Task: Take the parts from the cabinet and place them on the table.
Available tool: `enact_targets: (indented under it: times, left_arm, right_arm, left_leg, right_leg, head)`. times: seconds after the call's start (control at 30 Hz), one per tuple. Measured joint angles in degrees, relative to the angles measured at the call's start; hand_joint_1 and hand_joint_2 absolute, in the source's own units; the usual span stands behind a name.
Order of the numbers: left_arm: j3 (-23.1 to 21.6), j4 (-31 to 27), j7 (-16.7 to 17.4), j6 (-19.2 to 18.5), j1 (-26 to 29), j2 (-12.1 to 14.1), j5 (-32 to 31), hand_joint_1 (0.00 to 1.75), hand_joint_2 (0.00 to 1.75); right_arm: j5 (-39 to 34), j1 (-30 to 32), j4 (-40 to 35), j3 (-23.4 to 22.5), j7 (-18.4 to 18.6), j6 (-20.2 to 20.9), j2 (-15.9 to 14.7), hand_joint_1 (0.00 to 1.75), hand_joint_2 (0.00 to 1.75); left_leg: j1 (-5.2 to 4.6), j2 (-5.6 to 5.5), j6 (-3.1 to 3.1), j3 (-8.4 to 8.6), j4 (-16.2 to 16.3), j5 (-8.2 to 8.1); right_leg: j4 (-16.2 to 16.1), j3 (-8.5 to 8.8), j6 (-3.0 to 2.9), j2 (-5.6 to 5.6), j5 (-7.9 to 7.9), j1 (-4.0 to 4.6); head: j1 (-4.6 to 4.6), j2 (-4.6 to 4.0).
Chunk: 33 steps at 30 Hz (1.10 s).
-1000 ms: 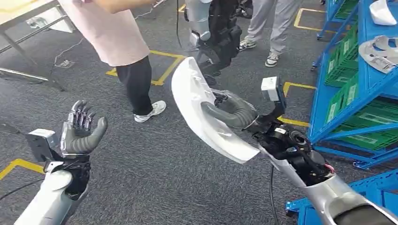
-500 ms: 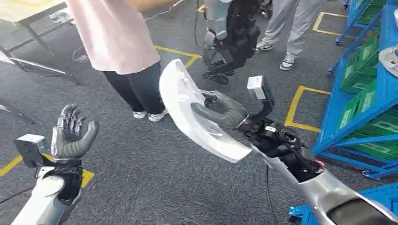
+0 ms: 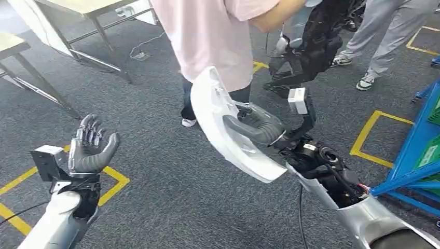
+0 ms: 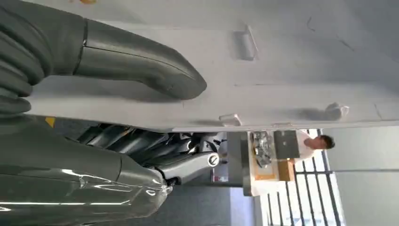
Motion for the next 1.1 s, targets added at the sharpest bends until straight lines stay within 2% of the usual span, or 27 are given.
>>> enact_targets:
  times: [0.07,0.1,0.13,0.2,0.23,0.27,0.33,0.37,0.4,0.43,0.47,0.5,0.53,0.6,0.63,0.67,0.73,0.77,0.8,0.83,0.87,0.9,0.93,0.97,1.0,1.07,1.1]
  left_arm:
    - [0.0,0.0,0.0,0.0,0.5,0.0,-0.1,0.0,1.75]
    - [0.0,-0.1,0.1,0.1,0.6,0.1,-0.2,0.0,1.75]
    - [0.0,-0.2,0.2,0.1,0.5,0.1,-0.2,0.0,1.75]
    - [0.0,-0.2,0.3,0.1,0.3,0.1,-0.4,0.0,1.75]
    - [0.0,-0.2,0.4,0.1,0.4,0.0,-0.4,0.0,1.75]
    - [0.0,-0.2,0.4,0.1,0.7,0.1,-0.4,0.0,1.75]
    - [0.0,-0.2,0.5,0.1,0.8,0.1,-0.4,0.0,1.75]
    - [0.0,-0.3,0.5,0.1,0.7,0.1,-0.4,0.0,1.75]
    - [0.0,-0.4,0.5,0.2,0.7,0.1,-0.4,0.0,1.75]
    - [0.0,-0.5,0.5,0.2,0.6,0.1,-0.4,0.0,1.75]
    - [0.0,-0.6,0.6,0.2,0.4,0.0,-0.4,0.0,1.75]
    - [0.0,-0.7,0.5,0.2,0.5,0.0,-0.4,0.0,1.75]
    - [0.0,-0.7,0.6,0.2,0.6,0.0,-0.4,0.0,1.75]
    - [0.0,-0.8,0.6,0.3,0.6,0.1,-0.5,0.0,1.75]
    - [0.0,-0.9,0.5,0.3,0.5,0.0,-0.6,0.0,1.75]
    - [0.0,-0.9,0.6,0.3,0.4,0.0,-0.5,0.0,1.75]
    - [0.0,-1.0,0.6,0.3,0.6,0.0,-0.6,0.0,1.75]
    - [0.0,-1.0,0.6,0.3,0.7,0.0,-0.6,0.0,1.75]
    - [0.0,-1.0,0.6,0.3,0.7,0.0,-0.6,0.0,1.75]
    - [0.0,-1.0,0.6,0.4,0.7,0.0,-0.6,0.0,1.75]
    - [0.0,-1.0,0.6,0.4,0.7,0.0,-0.6,0.0,1.75]
    - [0.0,-1.0,0.6,0.3,0.7,0.0,-0.6,0.0,1.75]
    - [0.0,-1.0,0.6,0.3,0.7,0.0,-0.6,0.0,1.75]
    - [0.0,-1.0,0.6,0.4,0.6,-0.1,-0.6,0.0,1.75]
    - [0.0,-1.0,0.6,0.4,0.7,-0.1,-0.6,0.0,1.75]
    - [0.0,-1.0,0.6,0.4,0.9,0.0,-0.6,0.0,1.75]
    - [0.0,-1.0,0.6,0.4,0.8,0.0,-0.6,0.0,1.75]
  right_arm:
    - [0.0,-0.1,0.0,0.1,0.1,0.0,0.0,1.75,1.75]
    - [0.0,-0.2,0.0,0.0,0.1,0.0,0.0,1.75,1.75]
    - [-0.1,-0.1,0.0,0.0,0.1,0.0,0.0,1.75,1.75]
    - [-0.1,-0.1,-0.1,0.1,0.3,0.0,0.0,1.75,1.75]
    - [-0.1,0.0,-0.1,0.1,0.3,0.0,0.0,1.75,1.75]
    - [-0.1,0.1,-0.1,0.1,0.3,0.0,0.0,1.75,1.75]
    - [-0.1,0.2,-0.1,0.1,0.3,0.0,0.0,1.75,1.75]
    - [-0.1,0.2,-0.1,0.1,0.3,0.0,0.0,1.75,1.75]
    - [-0.1,0.1,-0.1,0.2,0.3,0.0,0.0,1.75,1.75]
    - [-0.1,0.1,-0.1,0.2,0.3,0.0,0.0,1.75,1.75]
    - [-0.2,0.1,-0.1,0.1,0.2,0.0,0.0,1.75,1.75]
    - [-0.2,0.0,-0.1,0.2,0.2,0.0,0.0,1.75,1.75]
    - [-0.2,-0.1,-0.1,0.2,0.2,0.1,0.0,1.75,1.75]
    - [-0.2,-0.2,-0.1,0.3,0.1,0.3,0.0,1.75,1.75]
    - [-0.2,-0.2,-0.1,0.3,0.1,0.4,0.0,1.75,1.75]
    - [-0.2,-0.4,-0.1,0.3,0.0,0.5,0.0,1.75,1.75]
    - [-0.2,-0.3,0.0,0.3,0.0,0.5,0.0,1.75,1.75]
    - [-0.2,-0.2,0.0,0.3,0.0,0.5,0.0,1.75,1.75]
    - [-0.2,-0.1,0.1,0.3,0.0,0.6,0.0,1.75,1.75]
    - [-0.2,-0.1,0.1,0.3,0.1,0.6,0.0,1.75,1.75]
    - [-0.2,-0.2,0.1,0.3,0.0,0.6,0.0,1.75,1.75]
    - [-0.2,-0.3,0.1,0.3,0.0,0.7,0.0,1.75,1.75]
    - [-0.2,-0.4,0.1,0.3,0.0,0.7,0.0,1.75,1.75]
    - [-0.2,-0.3,0.1,0.3,0.0,0.6,0.0,1.75,1.75]
    - [-0.2,-0.5,0.1,0.3,0.0,0.7,0.0,1.75,1.75]
    - [-0.2,-0.5,0.1,0.3,0.0,0.7,0.0,1.75,1.75]
    - [-0.2,-0.5,0.1,0.3,-0.1,0.9,0.1,1.75,1.75]
  left_leg:
    - [-0.01,-1.02,-0.7,-0.06,-0.4,0.42]
    - [0.02,-0.3,-0.8,-0.23,-0.1,-0.11]
    - [-0.35,2.05,-1.15,-0.93,1.6,-1.43]
    - [-0.22,4.3,-1.7,-5.22,10.8,-5.98]
    - [-0.2,4.64,-1.86,-7.51,15.4,-7.63]
    - [-0.16,4.84,-1.99,-9.01,18.4,-8.07]
    - [-0.06,5.03,-2.01,-8.24,16.6,-6.28]
    - [-0.04,5.37,-1.9,-5.15,10.6,-3.29]
    - [-0.08,6.59,-1.74,-2.0,4.8,-0.93]
    - [-0.23,9.04,-1.48,0.23,1.0,-0.19]
    - [-0.64,8.52,-0.77,0.56,-0.2,-0.43]
    - [-0.62,8.08,-0.46,0.43,-0.1,-0.45]
    - [-0.63,7.64,-0.11,0.42,0.0,-0.58]
    - [-0.43,6.55,0.84,0.81,-0.5,-0.27]
    - [-0.43,6.16,1.06,0.91,-0.5,-0.3]
    - [-0.38,5.76,1.45,0.92,-0.5,-0.31]
    - [-0.5,4.77,1.67,0.89,-0.5,-0.32]
    - [-0.59,4.21,1.68,0.9,-0.4,-0.33]
    - [-0.61,3.57,1.68,0.92,-0.4,-0.33]
    - [-0.63,2.89,1.68,0.95,-0.3,-0.33]
    - [-0.65,2.19,1.66,1.04,-0.3,-0.34]
    - [-0.69,1.59,1.6,1.18,-0.3,-0.38]
    - [-0.43,1.27,1.55,1.08,-0.3,-0.39]
    - [-0.74,0.73,1.17,0.67,-0.1,-0.26]
    - [-0.28,0.19,0.79,0.27,-0.1,-0.05]
    - [-0.05,-0.71,0.03,-0.12,-0.4,0.43]
    - [-0.49,-1.09,-0.29,-0.16,-0.5,0.37]
  right_leg:
    - [-0.3,0.12,-0.4,-0.88,0.26,0.09]
    - [-0.9,0.6,-0.83,-1.66,0.58,-0.56]
    - [-1.1,0.71,-0.98,-2.09,0.69,-0.47]
    - [-1.1,0.7,-1.19,-3.31,0.69,-0.27]
    - [-1.1,0.67,-1.27,-3.95,0.64,-0.18]
    - [-1.1,0.68,-1.31,-4.59,0.61,-0.17]
    - [-1.1,0.71,-1.3,-5.41,0.58,-0.16]
    - [-1.1,0.73,-1.21,-6.12,0.52,-0.18]
    - [-1.1,0.85,-1.03,-6.61,0.39,-0.16]
    - [-1.0,0.91,-0.76,-6.94,0.22,0.16]
    - [-0.7,0.76,-0.36,-7.26,-0.1,0.58]
    - [-0.9,0.99,-0.2,-7.71,-0.09,0.66]
    - [-1.0,1.2,0.07,-8.17,-0.23,0.72]
    - [-0.8,1.3,0.79,-8.71,-0.86,0.26]
    - [0.8,0.62,1.0,-6.55,-2.22,0.06]
    - [5.0,-1.1,1.01,-4.94,-4.57,-0.01]
    - [15.3,-5.91,1.21,-3.77,-8.76,0.06]
    - [18.4,-7.56,1.22,-3.68,-9.47,0.06]
    - [18.8,-8.02,1.12,-3.66,-8.79,0.07]
    - [16.4,-7.09,0.9,-3.6,-6.76,0.07]
    - [11.6,-5.06,0.54,-3.37,-3.83,0.08]
    - [5.9,-2.59,0.04,-2.42,-0.74,0.2]
    - [1.6,-1.15,-0.59,0.11,0.88,0.24]
    - [0.7,-0.58,-0.87,1.16,0.67,0.15]
    - [-0.1,0.22,-0.72,0.49,0.47,0.47]
    - [-0.4,0.19,-0.86,-0.53,0.23,0.62]
    - [-1.4,0.72,-1.08,-1.39,0.54,-0.3]
  head:
    - [0.02,0.0]
    - [-0.13,0.0]
    - [-0.63,0.0]
    - [-1.84,0.0]
    - [-2.03,0.0]
    - [-2.25,0.0]
    - [-2.69,0.0]
    - [-2.84,0.0]
    - [-2.93,0.0]
    - [-3.17,0.0]
    - [-3.28,0.0]
    - [-2.48,0.0]
    - [-2.23,0.0]
    - [-2.38,0.0]
    - [-2.16,0.0]
    - [-1.79,0.0]
    - [-0.94,0.0]
    - [-0.76,0.0]
    - [-0.85,0.0]
    - [-0.68,0.0]
    - [-0.41,0.0]
    - [-0.05,0.0]
    - [0.15,0.0]
    - [-0.4,0.0]
    - [-0.09,0.0]
    - [0.37,0.0]
    - [0.11,0.0]
